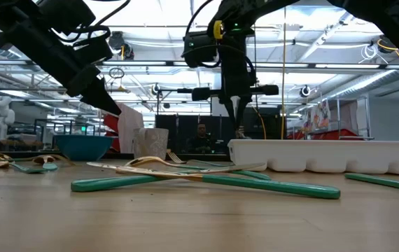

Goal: Sort silverware
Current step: Put the green fork into the white silverware organizer

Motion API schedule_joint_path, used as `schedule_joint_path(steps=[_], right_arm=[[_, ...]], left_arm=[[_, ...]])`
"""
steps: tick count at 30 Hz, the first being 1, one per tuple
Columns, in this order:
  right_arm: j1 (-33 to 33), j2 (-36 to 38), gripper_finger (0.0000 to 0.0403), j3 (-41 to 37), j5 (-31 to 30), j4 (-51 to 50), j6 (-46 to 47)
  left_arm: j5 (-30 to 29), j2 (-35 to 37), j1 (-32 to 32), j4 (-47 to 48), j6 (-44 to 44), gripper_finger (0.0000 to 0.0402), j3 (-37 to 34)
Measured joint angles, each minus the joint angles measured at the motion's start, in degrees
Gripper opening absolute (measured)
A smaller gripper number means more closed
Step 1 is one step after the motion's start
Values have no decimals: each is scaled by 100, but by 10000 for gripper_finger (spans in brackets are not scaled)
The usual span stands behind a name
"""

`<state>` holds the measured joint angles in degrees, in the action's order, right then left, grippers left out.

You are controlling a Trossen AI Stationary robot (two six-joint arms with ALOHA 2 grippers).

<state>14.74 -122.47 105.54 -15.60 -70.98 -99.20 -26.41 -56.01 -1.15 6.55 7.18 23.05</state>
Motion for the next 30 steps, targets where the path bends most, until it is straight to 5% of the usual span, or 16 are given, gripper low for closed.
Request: schedule_joint_path(steps=[30], right_arm=[[251, -407, 1, 0, 256, -160, 417]], left_arm=[[-2, 0, -1, -2, -2, 115, 0]])
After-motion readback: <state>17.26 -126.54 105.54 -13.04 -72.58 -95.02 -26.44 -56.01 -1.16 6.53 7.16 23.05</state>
